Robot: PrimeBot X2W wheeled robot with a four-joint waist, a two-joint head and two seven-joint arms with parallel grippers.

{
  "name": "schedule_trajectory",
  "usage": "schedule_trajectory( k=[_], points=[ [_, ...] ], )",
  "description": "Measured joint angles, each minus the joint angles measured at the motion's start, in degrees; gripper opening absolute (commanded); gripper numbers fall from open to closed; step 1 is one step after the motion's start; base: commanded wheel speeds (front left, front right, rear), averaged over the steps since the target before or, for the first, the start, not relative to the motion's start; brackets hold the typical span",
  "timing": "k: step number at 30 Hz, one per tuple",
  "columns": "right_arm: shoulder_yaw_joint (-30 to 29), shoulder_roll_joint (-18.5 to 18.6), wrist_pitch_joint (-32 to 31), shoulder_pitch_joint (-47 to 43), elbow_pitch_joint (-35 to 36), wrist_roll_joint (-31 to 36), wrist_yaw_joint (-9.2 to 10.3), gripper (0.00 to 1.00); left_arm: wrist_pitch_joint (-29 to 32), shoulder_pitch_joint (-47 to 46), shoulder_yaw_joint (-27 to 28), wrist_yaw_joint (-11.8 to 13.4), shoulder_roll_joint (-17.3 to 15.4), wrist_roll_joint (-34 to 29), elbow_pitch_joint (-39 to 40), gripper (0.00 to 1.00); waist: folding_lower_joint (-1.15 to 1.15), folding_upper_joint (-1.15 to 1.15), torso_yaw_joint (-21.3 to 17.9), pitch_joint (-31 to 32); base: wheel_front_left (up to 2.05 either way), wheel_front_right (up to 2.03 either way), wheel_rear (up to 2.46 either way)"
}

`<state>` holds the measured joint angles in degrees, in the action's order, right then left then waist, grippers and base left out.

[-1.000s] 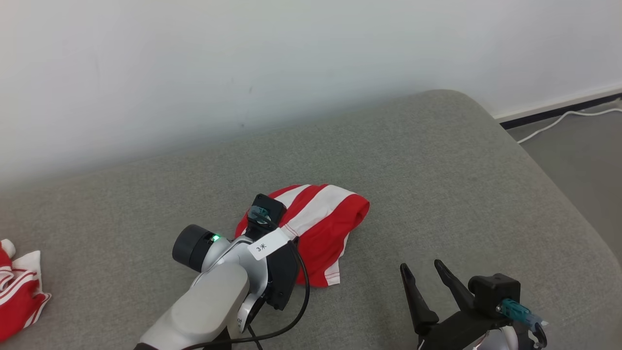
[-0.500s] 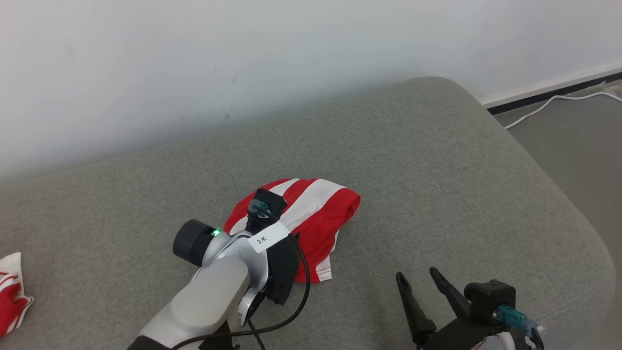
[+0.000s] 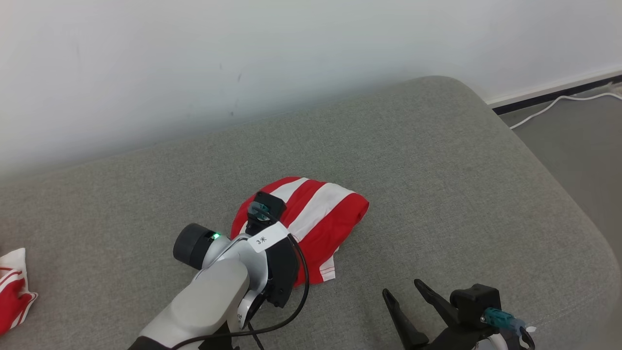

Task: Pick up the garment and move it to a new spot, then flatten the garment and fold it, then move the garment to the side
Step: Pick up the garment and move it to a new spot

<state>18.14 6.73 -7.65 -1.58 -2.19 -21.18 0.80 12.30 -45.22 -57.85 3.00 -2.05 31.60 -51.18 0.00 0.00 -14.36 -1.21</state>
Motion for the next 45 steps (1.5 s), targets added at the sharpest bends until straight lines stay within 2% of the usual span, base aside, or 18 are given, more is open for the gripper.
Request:
schedule_trajectory(
  k=[7, 12, 24, 29, 36, 39, 45],
  points=[
    [-0.1, 0.0, -0.5, 0.0, 0.0, 0.0, -0.29, 1.0, -0.2, -0.3, -0.6, 0.0, 0.0, 1.8, 0.0, 0.0, 0.0, 0.0, 0.2, -0.1, 0.0, 0.0, 0.0],
    [-1.4, 0.4, -0.5, -0.1, 0.0, -0.5, 0.22, 1.0, -0.8, -2.0, -1.9, -0.4, 0.0, 2.4, 1.3, 0.0, 0.0, 0.0, 1.0, -0.1, 0.0, 0.0, 0.0],
    [-0.4, -0.5, -0.5, 0.2, -1.3, -1.0, 0.27, 1.0, -5.5, -9.8, -1.8, -1.6, 0.0, 2.7, 3.2, 0.0, 0.0, 0.0, 2.9, 1.8, 0.0, 0.0, 0.0],
    [0.5, -1.0, -0.5, 1.0, -1.7, -1.0, 0.21, 1.0, -8.3, -13.3, -1.8, -2.1, 0.0, 2.7, 5.3, 0.0, 0.0, 0.0, 2.0, 2.4, 0.0, 0.0, 0.0],
    [1.1, -1.2, -0.5, 1.0, -2.5, -1.0, 0.22, 1.0, -13.4, -18.5, 0.3, -1.3, 0.1, 5.1, 8.7, 0.0, 0.0, 0.0, -0.3, 3.0, 0.0, 0.0, 0.0],
    [1.2, -1.2, -0.5, 0.9, -2.5, -1.0, 0.22, 1.0, -15.0, -19.9, 1.3, -0.5, 0.2, 5.1, 8.5, 0.0, 0.0, 0.0, -1.3, 3.1, 0.0, 0.0, 0.0],
    [0.0, -1.1, -0.1, -0.3, -1.5, -2.0, 0.73, 1.0, -15.4, -19.7, 0.8, -1.1, 0.4, 5.0, 4.4, 0.0, 0.0, 0.0, -1.6, 2.5, 0.0, 0.0, 0.0]
  ],
)
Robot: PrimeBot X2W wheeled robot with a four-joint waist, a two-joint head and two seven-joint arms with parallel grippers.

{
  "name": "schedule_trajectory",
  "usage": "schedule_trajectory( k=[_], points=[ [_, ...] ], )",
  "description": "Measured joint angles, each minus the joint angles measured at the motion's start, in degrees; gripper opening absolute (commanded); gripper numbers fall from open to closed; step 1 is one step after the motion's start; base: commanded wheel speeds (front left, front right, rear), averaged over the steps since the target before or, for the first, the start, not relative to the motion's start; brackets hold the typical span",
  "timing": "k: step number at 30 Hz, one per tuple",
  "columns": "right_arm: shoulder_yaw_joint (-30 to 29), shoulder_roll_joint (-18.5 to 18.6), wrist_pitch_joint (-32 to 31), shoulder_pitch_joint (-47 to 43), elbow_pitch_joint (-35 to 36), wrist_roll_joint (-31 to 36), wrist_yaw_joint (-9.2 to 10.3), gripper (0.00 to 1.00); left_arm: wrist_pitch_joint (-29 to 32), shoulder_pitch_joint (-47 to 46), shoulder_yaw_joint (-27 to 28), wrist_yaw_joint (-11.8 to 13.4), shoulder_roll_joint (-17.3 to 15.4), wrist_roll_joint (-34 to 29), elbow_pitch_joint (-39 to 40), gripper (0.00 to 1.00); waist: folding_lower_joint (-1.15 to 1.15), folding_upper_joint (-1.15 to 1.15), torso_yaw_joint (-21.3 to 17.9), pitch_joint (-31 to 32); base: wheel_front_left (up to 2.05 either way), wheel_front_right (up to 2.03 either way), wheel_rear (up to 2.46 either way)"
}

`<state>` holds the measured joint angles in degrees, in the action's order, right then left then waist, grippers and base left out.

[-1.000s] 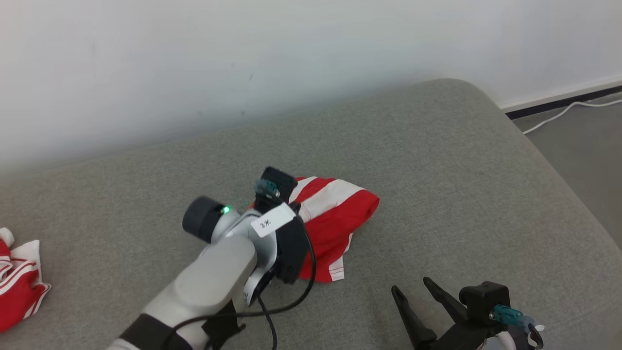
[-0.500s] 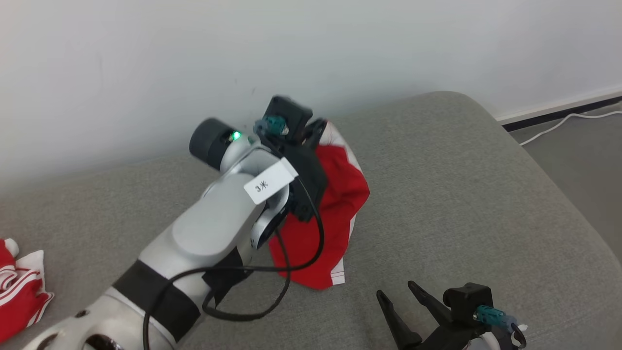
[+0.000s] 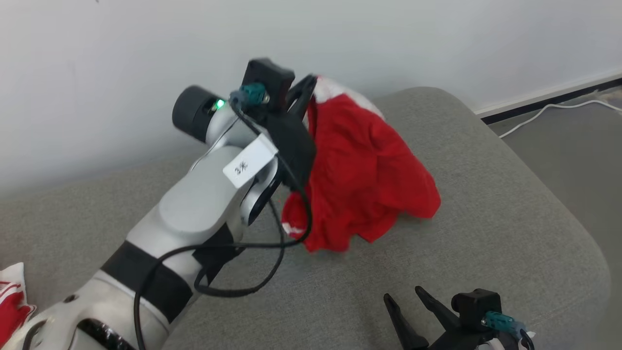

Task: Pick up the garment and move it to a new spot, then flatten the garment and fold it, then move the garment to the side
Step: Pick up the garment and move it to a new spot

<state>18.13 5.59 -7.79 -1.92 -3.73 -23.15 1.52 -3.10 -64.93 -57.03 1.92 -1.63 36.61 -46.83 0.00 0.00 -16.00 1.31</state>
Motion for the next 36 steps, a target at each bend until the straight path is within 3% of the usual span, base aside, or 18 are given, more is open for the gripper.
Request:
schedule_trajectory(
  k=[9, 15, 17, 22, 24, 25, 36],
  points=[
    [-1.0, 0.3, 0.3, -1.0, 0.3, 0.0, 0.51, 1.0, 0.6, 8.2, -4.9, -2.8, -5.8, -1.8, -6.8, 0.0, 0.0, 0.0, 3.0, -0.9, 0.0, 0.0, 0.0],
    [-0.6, 0.3, 0.3, -1.0, 0.3, 0.0, 0.49, 1.0, 1.4, 11.1, -6.3, -4.0, -7.8, -2.5, -10.1, 0.0, 0.0, 0.0, 5.6, -1.1, 0.0, 0.0, 0.0],
    [0.2, 0.2, 0.2, -0.7, 0.2, 0.0, 0.44, 1.0, 1.6, 14.1, -6.6, -4.0, -9.8, -2.5, -12.0, 0.0, 0.0, 0.0, 6.5, -1.0, 0.0, 0.0, 0.0],
    [0.7, 0.2, 0.2, -0.2, 0.0, 0.0, -0.02, 1.0, 2.4, 16.2, -6.5, -4.0, -11.3, -2.3, -14.3, 0.0, 0.0, 0.0, 6.1, -0.7, 0.0, 0.0, 0.0],
    [0.8, 0.2, 0.1, 0.0, 0.0, 0.0, -0.03, 1.0, 2.6, 16.8, -6.5, -4.0, -11.2, -2.3, -14.9, 0.16, 0.0, 0.0, 5.8, -0.6, 0.0, 0.0, 0.0],
    [0.8, 0.3, -0.1, 0.0, 0.0, 0.0, -0.03, 1.0, 2.6, 17.0, -6.5, -4.0, -11.2, -2.1, -15.1, 0.0, 0.0, 0.0, 5.6, -0.6, 0.0, 0.0, 0.0],
    [0.5, 1.1, -0.4, 0.0, 0.3, 0.0, -0.09, 1.0, 3.4, 17.9, -5.1, -2.8, -12.3, -0.3, -17.9, 0.0, 0.0, 0.0, 4.1, -0.6, 0.0, 0.0, 0.0]
  ],
)
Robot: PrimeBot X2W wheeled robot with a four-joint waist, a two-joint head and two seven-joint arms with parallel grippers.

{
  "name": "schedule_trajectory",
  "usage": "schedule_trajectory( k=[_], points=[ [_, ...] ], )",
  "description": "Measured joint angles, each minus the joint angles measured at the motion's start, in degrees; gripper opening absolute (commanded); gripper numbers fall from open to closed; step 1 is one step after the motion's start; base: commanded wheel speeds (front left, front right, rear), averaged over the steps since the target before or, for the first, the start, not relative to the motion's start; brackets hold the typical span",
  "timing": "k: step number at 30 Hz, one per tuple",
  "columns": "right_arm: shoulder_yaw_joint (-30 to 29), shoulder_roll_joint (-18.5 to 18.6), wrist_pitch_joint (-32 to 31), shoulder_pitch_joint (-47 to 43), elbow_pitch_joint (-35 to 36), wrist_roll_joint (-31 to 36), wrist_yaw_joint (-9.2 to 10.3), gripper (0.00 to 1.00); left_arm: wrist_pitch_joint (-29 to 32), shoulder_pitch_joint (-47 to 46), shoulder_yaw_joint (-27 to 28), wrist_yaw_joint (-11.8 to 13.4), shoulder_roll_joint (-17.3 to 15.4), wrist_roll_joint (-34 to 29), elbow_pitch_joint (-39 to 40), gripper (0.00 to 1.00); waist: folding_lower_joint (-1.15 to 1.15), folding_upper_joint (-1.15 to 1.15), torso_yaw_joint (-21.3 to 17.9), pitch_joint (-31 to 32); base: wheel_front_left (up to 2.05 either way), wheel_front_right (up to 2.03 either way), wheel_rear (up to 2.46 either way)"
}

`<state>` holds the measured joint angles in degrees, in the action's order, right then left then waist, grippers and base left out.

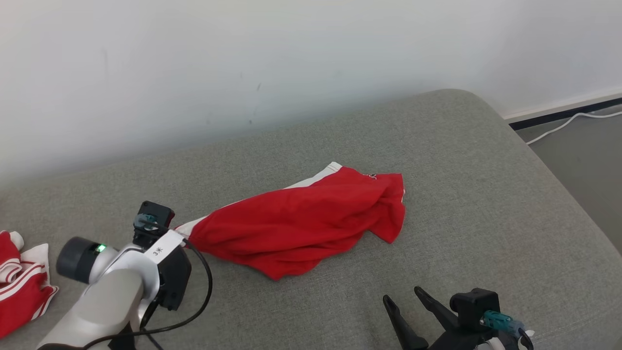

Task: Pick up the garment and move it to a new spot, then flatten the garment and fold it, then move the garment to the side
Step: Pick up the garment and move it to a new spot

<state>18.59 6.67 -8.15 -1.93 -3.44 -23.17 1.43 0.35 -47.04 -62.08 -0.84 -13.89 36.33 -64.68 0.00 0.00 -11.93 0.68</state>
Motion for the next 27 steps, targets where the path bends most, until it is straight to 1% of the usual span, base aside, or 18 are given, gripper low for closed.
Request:
schedule_trajectory(
  k=[1, 2, 3, 4, 7, 12, 15, 17, 20, 23, 25, 27],
  points=[
    [0.0, 0.0, 0.0, 0.0, 0.1, 0.0, 0.0, 1.0, 0.1, 0.0, 0.0, 0.1, -0.1, 0.0, -0.4, 0.0, 0.0, 0.0, 0.0, 0.0, 0.0, 0.0, 0.0],
    [0.0, 0.0, 0.0, 0.0, 0.1, 0.0, 0.04, 1.0, 0.3, 0.0, 0.0, 0.3, -0.3, 0.0, -0.7, 0.36, 0.0, 0.0, -0.1, 0.0, 0.0, 0.0, 0.0],
    [0.0, 0.0, 0.0, 0.0, 0.1, 0.0, 0.08, 1.0, 0.3, 0.0, 0.0, 0.4, -0.5, 0.0, -1.0, 0.76, 0.0, 0.0, -0.1, -0.1, 0.0, 0.0, 0.0],
    [0.0, 0.0, 0.0, 0.0, 0.1, 0.0, 0.08, 1.0, 0.3, 0.0, 0.0, 0.4, -0.6, 0.0, -1.1, 1.0, 0.0, 0.0, -0.1, -0.1, 0.0, 0.0, 0.0],
    [-0.1, 0.0, 0.0, 0.0, 0.2, 0.0, 0.09, 1.0, 0.6, 0.0, 0.4, 0.8, -0.5, 0.5, -1.3, 1.0, 0.0, 0.0, 0.0, -0.2, 0.0, 0.0, 0.0],
    [-0.9, 0.0, 0.0, 0.0, 0.1, 0.0, 0.58, 1.0, -0.4, 0.5, 3.9, 1.4, 0.0, 3.6, -1.5, 1.0, 0.0, 0.0, 0.4, 0.1, 0.0, 0.0, 0.0],
    [-2.0, 0.4, 0.0, 0.0, 0.1, 0.0, 0.69, 1.0, -3.0, 1.9, 6.7, 2.4, 0.6, 6.1, -0.9, 1.0, 0.0, 0.0, 0.9, 0.7, 0.0, 0.0, 0.0],
    [-3.2, 0.7, 0.2, 0.0, 0.1, -0.1, 1.43, 1.0, -5.9, 2.4, 8.2, 3.2, 1.1, 7.7, 0.4, 1.0, 0.0, 0.0, 1.3, 1.0, 0.0, 0.0, 0.0],
    [-5.3, 1.0, 1.2, -0.1, 0.1, -0.9, 1.91, 1.0, -10.3, 2.5, 9.4, 3.5, 1.5, 7.9, 3.2, 1.0, 0.0, 0.0, 2.3, 1.6, 0.0, 0.0, 0.0],
    [-6.0, 1.5, 1.9, 0.0, 0.0, -1.0, 2.15, 1.0, -14.4, 4.7, 9.7, 4.3, 1.6, 7.9, 5.4, 1.0, 0.0, 0.0, 3.5, 2.3, 0.0, 0.0, 0.0],
    [-6.6, 2.2, 2.4, 0.0, 0.0, -1.0, 2.15, 1.0, -14.8, 7.0, 10.1, 5.0, 1.5, 8.0, 6.8, 1.0, 0.0, 0.0, 4.4, 2.8, 0.0, 0.0, 0.0],
    [-7.1, 3.0, 2.9, 0.0, -0.1, -0.9, 2.15, 1.0, -15.1, 9.1, 11.3, 5.2, 1.2, 8.2, 8.9, 1.0, 0.0, 0.0, 5.4, 3.3, 0.0, 0.0, 0.0]
  ],
)
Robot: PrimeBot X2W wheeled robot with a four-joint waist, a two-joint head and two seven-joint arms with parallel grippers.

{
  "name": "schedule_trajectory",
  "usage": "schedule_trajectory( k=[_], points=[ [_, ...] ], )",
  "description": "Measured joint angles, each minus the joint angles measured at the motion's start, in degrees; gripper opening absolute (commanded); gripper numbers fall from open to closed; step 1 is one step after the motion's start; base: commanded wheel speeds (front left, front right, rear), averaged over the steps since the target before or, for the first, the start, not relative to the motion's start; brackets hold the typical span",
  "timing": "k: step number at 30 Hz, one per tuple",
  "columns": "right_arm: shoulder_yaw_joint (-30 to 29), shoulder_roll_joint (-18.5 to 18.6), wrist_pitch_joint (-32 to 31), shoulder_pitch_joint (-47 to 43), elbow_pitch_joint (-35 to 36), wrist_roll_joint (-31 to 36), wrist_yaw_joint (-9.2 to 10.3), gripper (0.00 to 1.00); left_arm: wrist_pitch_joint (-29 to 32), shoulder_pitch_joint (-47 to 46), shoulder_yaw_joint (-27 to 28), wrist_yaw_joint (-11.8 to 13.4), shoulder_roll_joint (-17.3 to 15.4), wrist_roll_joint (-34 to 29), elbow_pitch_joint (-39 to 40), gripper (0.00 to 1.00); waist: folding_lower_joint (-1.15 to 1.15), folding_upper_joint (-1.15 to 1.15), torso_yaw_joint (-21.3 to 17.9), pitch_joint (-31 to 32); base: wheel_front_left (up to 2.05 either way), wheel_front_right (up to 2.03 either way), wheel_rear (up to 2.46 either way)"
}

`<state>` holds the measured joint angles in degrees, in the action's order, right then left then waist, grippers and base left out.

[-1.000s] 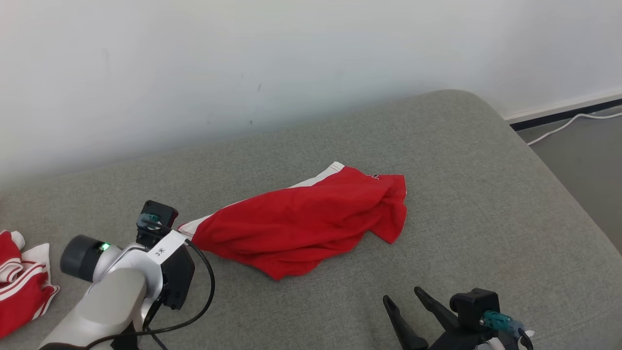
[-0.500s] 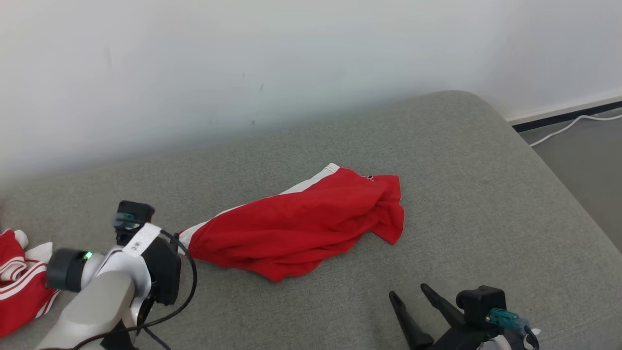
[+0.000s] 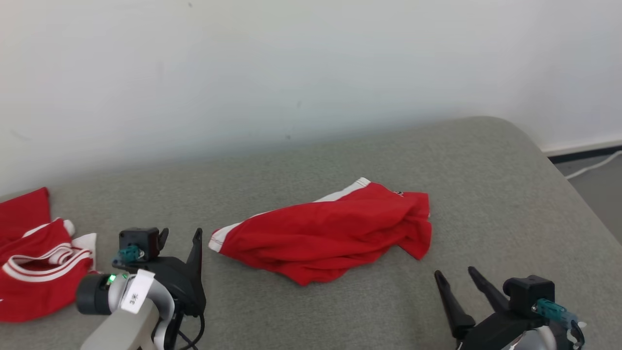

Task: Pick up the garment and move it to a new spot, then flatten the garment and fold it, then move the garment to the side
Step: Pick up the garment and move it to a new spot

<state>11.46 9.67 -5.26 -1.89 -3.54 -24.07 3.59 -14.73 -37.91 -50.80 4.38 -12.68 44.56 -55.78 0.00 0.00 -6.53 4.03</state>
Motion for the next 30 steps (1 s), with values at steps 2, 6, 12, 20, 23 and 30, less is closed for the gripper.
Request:
schedule_trajectory(
  k=[2, 6, 12, 20, 23, 30],
  points=[
    [-0.4, 1.0, 0.7, 0.0, 0.0, 1.2, 0.27, 1.0, 0.0, 1.4, 0.6, 0.4, -0.2, 0.4, 2.2, 1.0, 0.0, 0.0, 1.0, 0.5, 0.0, 0.0, 0.0],
    [-1.6, 1.7, 1.5, -0.1, -0.1, 1.2, 0.52, 1.0, 0.0, 5.2, 1.9, 1.0, -1.8, 0.4, 6.9, 1.0, 0.0, 0.0, 3.3, 1.5, 0.0, 0.0, 0.0],
    [-2.4, 1.4, 2.8, -1.2, 0.0, 1.2, 1.0, 1.0, 0.1, 13.6, 6.7, 1.3, -5.5, 2.4, 16.9, 1.0, 0.0, 0.0, 6.3, 3.1, 0.0, 0.0, 0.0],
    [-2.8, -0.2, 3.9, -1.3, 0.1, 0.9, 1.52, 1.0, 0.1, 24.3, 16.6, 2.2, -7.5, 6.5, 32.8, 1.0, -0.01, 0.0, 8.0, 4.6, 0.0, 0.0, 0.0],
    [-2.8, -0.7, 4.3, -1.3, 0.2, 0.9, 1.53, 1.0, 0.1, 28.1, 19.5, 2.6, -8.3, 5.0, 39.5, 1.0, 0.0, 0.01, 8.2, 4.7, 0.0, 0.0, 0.0],
    [-2.9, -1.0, 6.3, -1.3, 0.1, 0.9, 1.54, 1.0, 0.1, 34.7, 22.1, 2.7, -10.6, -3.7, 47.9, 1.0, 0.0, 0.0, 8.3, 4.3, 0.0, 0.0, 0.0]
  ],
)
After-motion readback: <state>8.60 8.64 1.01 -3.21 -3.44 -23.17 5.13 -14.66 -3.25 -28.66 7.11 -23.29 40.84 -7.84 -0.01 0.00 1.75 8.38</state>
